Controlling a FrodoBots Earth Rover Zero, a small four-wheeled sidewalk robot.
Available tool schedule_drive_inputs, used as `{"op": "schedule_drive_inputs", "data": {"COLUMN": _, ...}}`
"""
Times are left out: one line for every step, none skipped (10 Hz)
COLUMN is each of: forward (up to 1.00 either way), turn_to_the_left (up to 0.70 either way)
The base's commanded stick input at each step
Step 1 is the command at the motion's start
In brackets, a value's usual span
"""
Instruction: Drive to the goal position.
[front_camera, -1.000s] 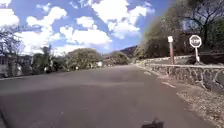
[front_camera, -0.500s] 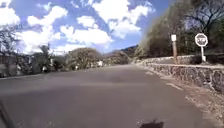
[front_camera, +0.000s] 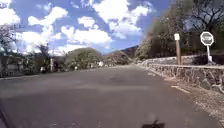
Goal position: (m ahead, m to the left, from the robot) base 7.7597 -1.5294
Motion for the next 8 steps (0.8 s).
{"op": "schedule_drive_inputs", "data": {"forward": 0.5, "turn_to_the_left": 0.0}}
{"op": "schedule_drive_inputs", "data": {"forward": 0.5, "turn_to_the_left": 0.0}}
{"op": "schedule_drive_inputs", "data": {"forward": 0.5, "turn_to_the_left": 0.0}}
{"op": "schedule_drive_inputs", "data": {"forward": 0.5, "turn_to_the_left": 0.0}}
{"op": "schedule_drive_inputs", "data": {"forward": 0.5, "turn_to_the_left": 0.0}}
{"op": "schedule_drive_inputs", "data": {"forward": 0.5, "turn_to_the_left": 0.0}}
{"op": "schedule_drive_inputs", "data": {"forward": 0.5, "turn_to_the_left": 0.0}}
{"op": "schedule_drive_inputs", "data": {"forward": 0.5, "turn_to_the_left": 0.0}}
